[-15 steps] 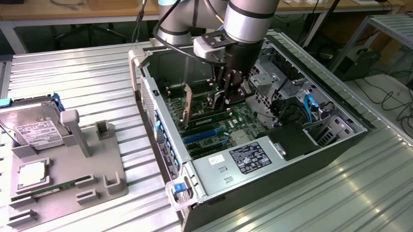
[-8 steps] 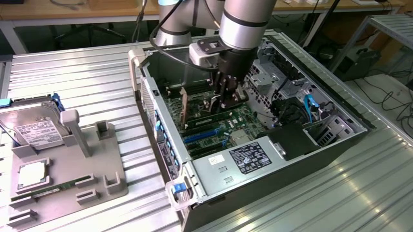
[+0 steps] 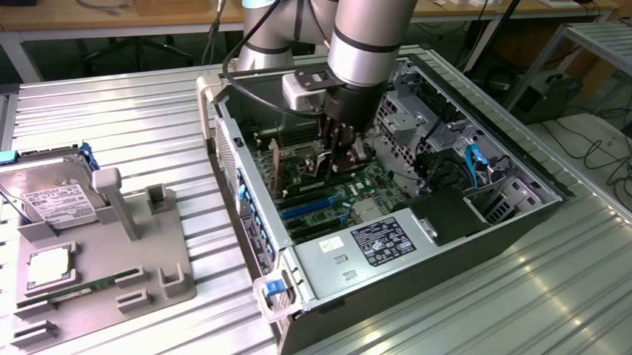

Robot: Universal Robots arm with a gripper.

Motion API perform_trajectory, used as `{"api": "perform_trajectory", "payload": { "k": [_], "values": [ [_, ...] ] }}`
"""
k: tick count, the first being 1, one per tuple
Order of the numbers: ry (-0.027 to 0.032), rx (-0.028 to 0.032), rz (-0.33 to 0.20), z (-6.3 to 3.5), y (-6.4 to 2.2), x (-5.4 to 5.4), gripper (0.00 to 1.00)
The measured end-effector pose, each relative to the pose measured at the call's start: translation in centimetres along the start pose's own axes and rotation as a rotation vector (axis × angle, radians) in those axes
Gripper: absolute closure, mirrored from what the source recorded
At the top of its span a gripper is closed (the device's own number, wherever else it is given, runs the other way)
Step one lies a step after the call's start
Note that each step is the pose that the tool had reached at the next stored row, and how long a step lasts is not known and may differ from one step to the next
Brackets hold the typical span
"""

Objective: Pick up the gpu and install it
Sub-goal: 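Insert the gpu into the slot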

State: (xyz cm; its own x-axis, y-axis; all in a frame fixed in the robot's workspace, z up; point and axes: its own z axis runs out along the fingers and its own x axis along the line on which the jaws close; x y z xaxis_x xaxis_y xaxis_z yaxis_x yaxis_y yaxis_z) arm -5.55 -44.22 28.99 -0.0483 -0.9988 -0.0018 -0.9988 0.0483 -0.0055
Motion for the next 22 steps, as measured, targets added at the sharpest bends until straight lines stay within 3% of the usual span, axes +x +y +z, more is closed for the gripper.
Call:
{"api": "perform_trajectory", "payload": {
  "k": [17,18,19,21,22],
  "values": [
    [-0.0020,0.0007,0.000,0.56,0.47,0.10,0.72],
    [-0.0048,0.0005,0.000,0.59,0.50,0.28,0.72],
    [-0.0112,0.0003,0.000,0.62,0.53,0.47,0.72],
    [-0.0323,-0.0007,-0.001,0.68,0.53,0.79,0.72],
    [-0.0381,-0.0010,-0.002,0.73,0.53,0.83,0.72]
  ]
}}
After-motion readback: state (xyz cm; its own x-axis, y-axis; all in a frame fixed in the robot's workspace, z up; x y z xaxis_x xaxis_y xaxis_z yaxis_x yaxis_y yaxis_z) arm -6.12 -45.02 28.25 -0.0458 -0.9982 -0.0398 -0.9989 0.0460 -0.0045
